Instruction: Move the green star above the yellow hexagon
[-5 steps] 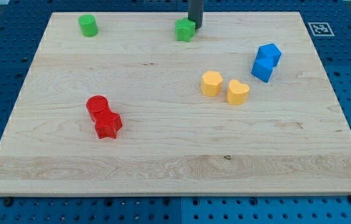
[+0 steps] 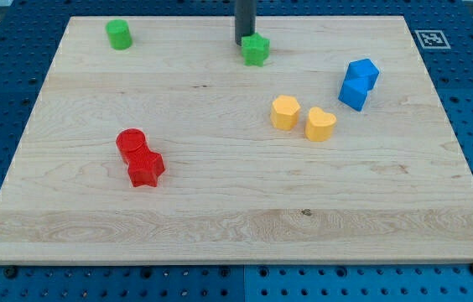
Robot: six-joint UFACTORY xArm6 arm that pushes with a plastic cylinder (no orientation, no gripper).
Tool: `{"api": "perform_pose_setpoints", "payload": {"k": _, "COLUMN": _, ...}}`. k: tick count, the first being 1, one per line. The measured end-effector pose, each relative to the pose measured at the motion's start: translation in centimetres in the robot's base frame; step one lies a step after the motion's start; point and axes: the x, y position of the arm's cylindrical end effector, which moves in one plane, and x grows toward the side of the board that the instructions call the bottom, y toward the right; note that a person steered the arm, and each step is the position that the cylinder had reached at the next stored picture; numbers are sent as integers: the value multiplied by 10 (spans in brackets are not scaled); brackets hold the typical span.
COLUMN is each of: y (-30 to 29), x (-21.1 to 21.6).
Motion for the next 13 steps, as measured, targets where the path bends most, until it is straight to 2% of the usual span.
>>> {"api": "perform_pose_setpoints", "payload": {"k": 5, "y": 0, "x": 15}}
{"api": "perform_pose_setpoints", "payload": {"k": 6, "y": 18, "x": 35}}
{"api": "perform_pose_setpoints", "payload": {"k": 11, "y": 42, "x": 65}}
{"api": "perform_pose_setpoints", "payload": {"k": 12, "y": 27, "x": 89}}
{"api": "perform_pose_setpoints", "payload": {"k": 13, "y": -28, "x": 88}}
